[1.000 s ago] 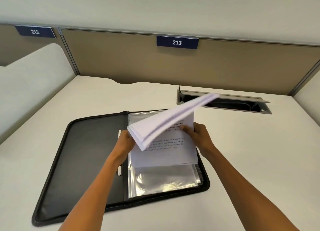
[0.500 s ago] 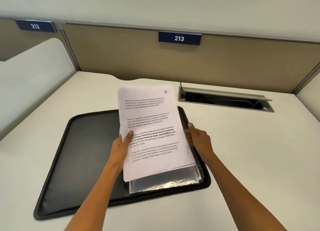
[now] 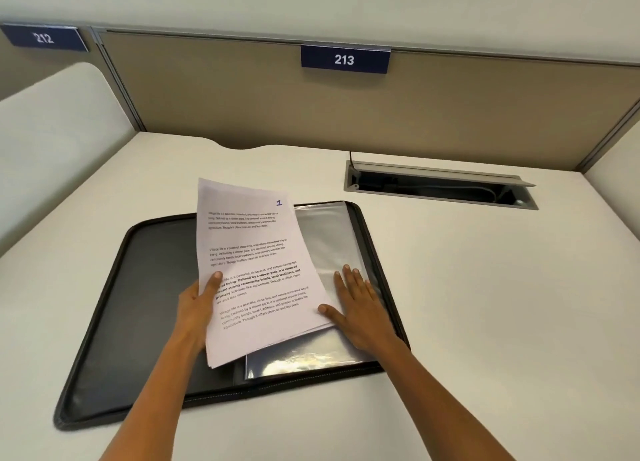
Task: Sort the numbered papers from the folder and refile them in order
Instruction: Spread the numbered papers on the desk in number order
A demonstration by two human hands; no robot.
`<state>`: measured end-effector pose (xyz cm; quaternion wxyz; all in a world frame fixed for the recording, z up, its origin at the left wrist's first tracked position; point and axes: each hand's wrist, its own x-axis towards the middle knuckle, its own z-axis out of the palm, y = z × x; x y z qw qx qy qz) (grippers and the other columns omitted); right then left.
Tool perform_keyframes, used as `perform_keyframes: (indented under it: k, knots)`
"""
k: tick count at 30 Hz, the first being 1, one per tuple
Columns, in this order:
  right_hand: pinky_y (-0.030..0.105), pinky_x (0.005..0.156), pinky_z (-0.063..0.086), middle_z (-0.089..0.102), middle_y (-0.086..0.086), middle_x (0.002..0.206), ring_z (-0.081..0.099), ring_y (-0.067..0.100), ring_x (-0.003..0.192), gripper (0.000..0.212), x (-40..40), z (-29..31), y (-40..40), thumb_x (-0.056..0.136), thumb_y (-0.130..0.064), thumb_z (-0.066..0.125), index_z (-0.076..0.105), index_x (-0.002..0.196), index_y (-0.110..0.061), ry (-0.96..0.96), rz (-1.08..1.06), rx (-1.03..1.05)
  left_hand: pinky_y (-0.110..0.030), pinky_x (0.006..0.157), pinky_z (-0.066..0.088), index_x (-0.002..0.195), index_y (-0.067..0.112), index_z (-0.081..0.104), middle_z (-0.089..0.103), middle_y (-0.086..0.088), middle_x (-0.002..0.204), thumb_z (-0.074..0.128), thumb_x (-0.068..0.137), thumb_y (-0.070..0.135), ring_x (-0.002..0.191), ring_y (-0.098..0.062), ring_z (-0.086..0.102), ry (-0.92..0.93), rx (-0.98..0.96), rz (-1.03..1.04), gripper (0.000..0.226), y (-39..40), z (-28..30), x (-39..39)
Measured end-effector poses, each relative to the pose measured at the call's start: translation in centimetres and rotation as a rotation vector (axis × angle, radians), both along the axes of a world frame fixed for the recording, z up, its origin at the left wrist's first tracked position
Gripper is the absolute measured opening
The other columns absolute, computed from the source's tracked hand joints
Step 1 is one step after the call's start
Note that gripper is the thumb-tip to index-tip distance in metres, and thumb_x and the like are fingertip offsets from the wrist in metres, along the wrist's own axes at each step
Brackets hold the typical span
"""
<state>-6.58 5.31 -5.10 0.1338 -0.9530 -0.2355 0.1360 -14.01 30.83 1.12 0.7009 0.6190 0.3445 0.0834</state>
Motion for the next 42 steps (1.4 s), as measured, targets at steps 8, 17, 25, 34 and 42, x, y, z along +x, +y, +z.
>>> perform_keyframes:
  k: [8,17,25,34,42]
  knots:
    - [0.029,0.114,-0.012,-0.019,0.001,0.157,-0.018,0.015,0.145,0.115,0.6,-0.2,-10.2,0.061,-0.089,-0.020,-0.008,0.152,-0.018,-0.066,-0.049,-0.073,-0.036,0.065,0.053,0.109,0.009,0.057,0.068,-0.011,0.094,0.056,0.093,0.028,0.079,-0.027,0.066,0.046,-0.024,-0.096,0.025,-4.4,-0.9,0.1]
    - [0.036,0.119,-0.001,-0.005,-0.004,0.160,-0.008,0.013,0.146,0.114,1.3,0.7,-25.6,0.064,-0.092,0.013,0.009,0.153,-0.021,-0.010,-0.230,-0.042,-0.026,0.053,0.054,0.114,0.012,0.056,0.068,-0.005,0.092,0.054,0.094,0.028,0.076,-0.019,0.067,0.023,-0.021,-0.239,0.025,-11.7,-0.9,1.2]
    - [0.044,0.116,-0.005,0.015,0.004,0.159,0.000,0.028,0.147,0.109,2.5,2.5,-23.0,0.061,-0.090,0.012,0.020,0.151,-0.028,-0.096,-0.395,0.056,-0.030,0.067,0.051,0.121,0.011,0.055,0.067,-0.009,0.101,0.055,0.093,0.028,0.084,-0.021,0.065,0.017,-0.045,-0.262,0.033,-16.0,-1.0,2.1]
    - [0.051,0.115,-0.013,-0.021,-0.006,0.157,-0.023,0.021,0.144,0.093,0.9,-0.9,-22.2,0.069,-0.089,-0.005,-0.008,0.149,-0.041,-0.151,-0.226,-0.080,-0.025,0.054,0.051,0.118,0.014,0.055,0.068,-0.004,0.094,0.053,0.094,0.030,0.077,-0.017,0.066,0.030,0.002,-0.302,0.029,-19.0,-1.2,2.3]
    - [0.051,0.114,-0.009,-0.013,-0.011,0.157,-0.014,0.024,0.146,0.082,2.8,0.0,-31.5,0.078,-0.084,0.015,0.008,0.149,-0.045,-0.050,-0.333,-0.121,-0.023,0.047,0.052,0.114,0.013,0.056,0.067,-0.004,0.090,0.054,0.094,0.029,0.077,-0.021,0.065,0.026,0.018,-0.264,0.026,-19.0,-1.2,2.2]
